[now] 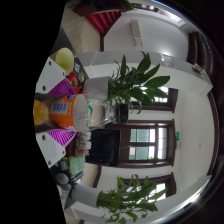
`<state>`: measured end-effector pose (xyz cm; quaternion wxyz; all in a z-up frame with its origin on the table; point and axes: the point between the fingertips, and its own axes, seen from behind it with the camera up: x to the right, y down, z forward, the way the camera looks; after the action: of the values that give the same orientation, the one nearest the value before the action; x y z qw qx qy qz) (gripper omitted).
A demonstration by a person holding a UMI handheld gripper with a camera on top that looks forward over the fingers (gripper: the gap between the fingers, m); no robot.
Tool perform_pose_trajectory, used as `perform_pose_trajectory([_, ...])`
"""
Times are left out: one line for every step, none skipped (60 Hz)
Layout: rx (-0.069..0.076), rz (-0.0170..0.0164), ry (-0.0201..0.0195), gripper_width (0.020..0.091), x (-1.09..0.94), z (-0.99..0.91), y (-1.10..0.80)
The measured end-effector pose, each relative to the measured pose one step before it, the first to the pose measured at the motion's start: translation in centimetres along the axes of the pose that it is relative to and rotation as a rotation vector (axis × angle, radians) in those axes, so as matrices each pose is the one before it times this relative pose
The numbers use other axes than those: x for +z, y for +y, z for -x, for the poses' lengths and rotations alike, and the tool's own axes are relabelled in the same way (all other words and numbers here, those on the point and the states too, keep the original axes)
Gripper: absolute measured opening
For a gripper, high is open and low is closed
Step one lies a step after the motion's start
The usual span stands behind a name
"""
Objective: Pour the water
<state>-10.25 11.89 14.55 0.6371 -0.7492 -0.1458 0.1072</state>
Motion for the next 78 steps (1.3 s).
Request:
perform_pose_trajectory([0.006,-0.00138,-0.00443,0.0383,0.119,-0.039,0.307])
perform_pose_trajectory([0.0054,-0.00268,-0.0042,0.0383,0.095,-0.074,0.242])
perform_pose_trajectory([0.0076,-0.00057,0.00041,0.0383,-0.054,0.195,0.05])
perform_pose_trajectory([0.0081,-0.00022,0.0007,0.0385,0.256,-0.022,0.267])
perform_pose_trajectory([0.0073,0.00233,0.00224,0.0386,0.13,-0.152,0.341])
perform_pose_trajectory([0.0063,0.00445,0.0029,0.0386,0.093,-0.142,0.366])
perform_pose_trajectory([0.0052,0.00604,0.00317,0.0399,0.103,-0.166,0.442])
perform_pose_trajectory([0.0085,-0.0235,-0.00174,0.0395,-0.084,-0.069,-0.34])
perform_pose_trajectory([0.0065,-0.015,-0.0007,0.0388,-0.061,-0.062,-0.148])
perform_pose_trajectory([0.0022,0.0042,0.00268,0.0392,-0.064,-0.139,0.272])
perform_pose_trajectory([0.0018,-0.01143,-0.00151,0.0389,-0.08,-0.04,-0.178])
perform_pose_trajectory([-0.0001,0.0005,0.00272,0.0389,-0.086,0.055,0.015])
perform_pose_trajectory([-0.0014,-0.00239,-0.00173,0.0388,0.001,0.021,0.081])
perform_pose_trajectory([-0.0036,-0.00371,-0.00267,0.0388,-0.031,0.085,-0.015])
perform_pose_trajectory([-0.0072,-0.00197,-0.00174,0.0389,-0.06,0.04,0.032])
perform_pose_trajectory([-0.0084,-0.0044,-0.00176,0.0388,-0.008,0.042,-0.034])
perform_pose_trajectory([-0.0073,-0.00166,-0.00128,0.0388,0.009,0.068,0.046])
perform_pose_trajectory([-0.0063,-0.00241,-0.00036,0.0389,-0.003,0.049,0.013])
perform_pose_trajectory([-0.0057,-0.00136,0.00083,0.0394,-0.017,0.022,0.015])
perform_pose_trajectory([-0.0041,0.00057,0.00211,0.0403,-0.241,0.193,-0.086])
perform_pose_trajectory([-0.0031,-0.00189,0.00181,0.0403,0.014,-0.017,-0.033])
perform_pose_trajectory([-0.0019,-0.00092,0.00257,0.0409,-0.053,0.05,0.049])
perform_pose_trajectory([-0.0007,-0.0015,0.00294,0.0423,-0.008,0.005,-0.039])
perform_pose_trajectory([-0.0001,-0.00167,0.00259,0.0427,0.011,-0.015,-0.017])
perform_pose_trajectory([0.0008,-0.00146,0.00182,0.0446,0.014,-0.016,-0.024])
perform_pose_trajectory([0.0017,-0.00194,0.00046,0.0453,-0.012,0.004,-0.054])
perform_pose_trajectory([0.001,0.00074,-0.00046,0.0465,-0.002,0.003,0.014])
perform_pose_trajectory([-0.0016,0.00197,-0.00025,0.0484,-0.02,0.002,0.017])
perform_pose_trajectory([-0.0032,0.00358,-0.00054,0.0494,-0.104,-0.004,0.103])
perform_pose_trajectory([-0.0022,0.00499,-0.00071,0.0505,-0.067,0.006,0.049])
perform_pose_trajectory([-0.0012,0.00635,-0.0008,0.0512,-0.064,0.018,0.07])
perform_pose_trajectory([-0.0005,0.00745,0.00004,0.0519,-0.055,0.013,0.103])
perform_pose_trajectory([-0.0017,0.00891,-0.00026,0.0531,-0.202,0.046,0.02])
perform_pose_trajectory([-0.0014,0.00969,0.00129,0.0563,-0.105,0.049,0.145])
perform_pose_trajectory([-0.001,0.01034,0.0028,0.0597,-0.156,-0.052,0.139])
perform_pose_trajectory([0.0,0.00861,0.00447,0.0637,-0.204,-0.091,0.103])
perform_pose_trajectory([0.0007,0.00688,0.0039,0.0706,-0.212,-0.072,0.074])
perform_pose_trajectory([0.001,0.00667,0.00299,0.0744,-0.254,-0.044,0.082])
perform_pose_trajectory([0.0013,0.00616,0.00111,0.079,-0.24,-0.044,0.12])
perform_pose_trajectory([0.0018,0.0053,0.00083,0.0837,-0.356,0.042,0.087])
perform_pose_trajectory([0.0024,0.00365,0.00099,0.0836,-0.426,0.038,0.108])
perform_pose_trajectory([0.0042,0.00215,0.00205,0.0868,-0.433,0.028,0.076])
perform_pose_trajectory([0.0059,0.00142,0.00189,0.0871,-0.479,0.034,0.079])
perform_pose_trajectory([0.0062,0.00101,0.00102,0.0867,-0.473,0.054,0.09])
perform_pose_trajectory([0.0063,0.00144,0.00112,0.0853,-0.54,0.08,0.105])
perform_pose_trajectory([0.0077,0.00267,0.00276,0.0844,-0.444,0.05,0.105])
perform_pose_trajectory([0.0069,0.0021,0.00365,0.0843,-0.575,0.052,0.176])
perform_pose_trajectory([0.0069,0.00406,0.00571,0.0845,-0.577,-0.014,0.254])
perform_pose_trajectory([0.0065,0.00556,0.00729,0.085,-0.599,-0.024,0.28])
perform_pose_trajectory([0.0064,0.00581,0.00747,0.0851,-0.639,-0.007,0.322])
perform_pose_trajectory([0.0049,0.00494,0.00644,0.0855,-0.622,0.01,0.303])
perform_pose_trajectory([0.0035,0.00385,0.00588,0.0856,-0.645,0.042,0.296])
perform_pose_trajectory([0.0021,0.00409,0.00717,0.0858,-0.631,-0.004,0.262])
perform_pose_trajectory([0.0006,0.00579,0.00974,0.0858,-0.664,-0.095,0.35])
perform_pose_trajectory([0.0016,0.00787,0.0121,0.0855,-0.731,-0.015,0.225])
perform_pose_trajectory([0.0011,0.0042,0.01328,0.0853,-0.569,-0.118,0.376])
perform_pose_trajectory([0.0013,0.00424,0.01311,0.0856,-0.665,-0.105,0.312])
perform_pose_trajectory([-0.0015,0.00385,0.01451,0.0855,-0.644,-0.115,0.286])
perform_pose_trajectory([-0.0028,0.0035,0.01639,0.0859,-0.685,-0.174,0.291])
perform_pose_trajectory([-0.0027,0.00142,0.01661,0.0857,-0.657,-0.207,0.245])
perform_pose_trajectory([-0.0038,-0.00028,0.01472,0.0857,-0.654,-0.157,0.185])
perform_pose_trajectory([-0.0059,-0.00019,0.01402,0.0857,-0.766,-0.201,0.087])
perform_pose_trajectory([-0.0065,-0.00288,0.01592,0.0858,-0.6,-0.155,0.09])
perform_pose_trajectory([-0.0059,-0.00163,0.01774,0.0859,-0.53,-0.215,0.092])
perform_pose_trajectory([-0.004,-0.001,0.0167,0.0858,-0.606,-0.269,0.089])
perform_pose_trajectory([-0.0028,-0.00012,0.01483,0.086,-0.581,-0.208,0.053])
perform_pose_trajectory([-0.0017,0.00024,0.01284,0.0858,-0.53,-0.156,0.031])
perform_pose_trajectory([-0.0005,0.0,0.01077,0.0858,-0.503,-0.125,-0.015])
perform_pose_trajectory([0.0005,-0.00079,0.00839,0.0859,-0.479,-0.054,-0.06])
perform_pose_trajectory([0.0026,-0.00104,0.00569,0.0857,-0.506,-0.015,-0.044])
perform_pose_trajectory([0.0039,0.00085,0.00164,0.0857,-0.629,-0.057,-0.127])
perform_pose_trajectory([0.0046,0.00097,0.00015,0.0856,-0.379,0.107,-0.033])
perform_pose_trajectory([0.0046,0.00194,-0.00339,0.0855,-0.499,0.025,-0.095])
perform_pose_trajectory([0.0046,-0.00014,-0.00487,0.0855,-0.344,0.155,-0.085])
perform_pose_trajectory([0.0053,-0.00101,-0.00606,0.0856,-0.324,0.142,-0.099])
perform_pose_trajectory([0.0056,-0.00129,-0.00716,0.0859,-0.332,0.203,-0.132])
perform_pose_trajectory([0.0063,-0.00137,-0.00777,0.0858,-0.351,0.205,-0.107])
perform_pose_trajectory([0.0062,-0.00111,-0.00643,0.086,-0.342,0.169,-0.111])
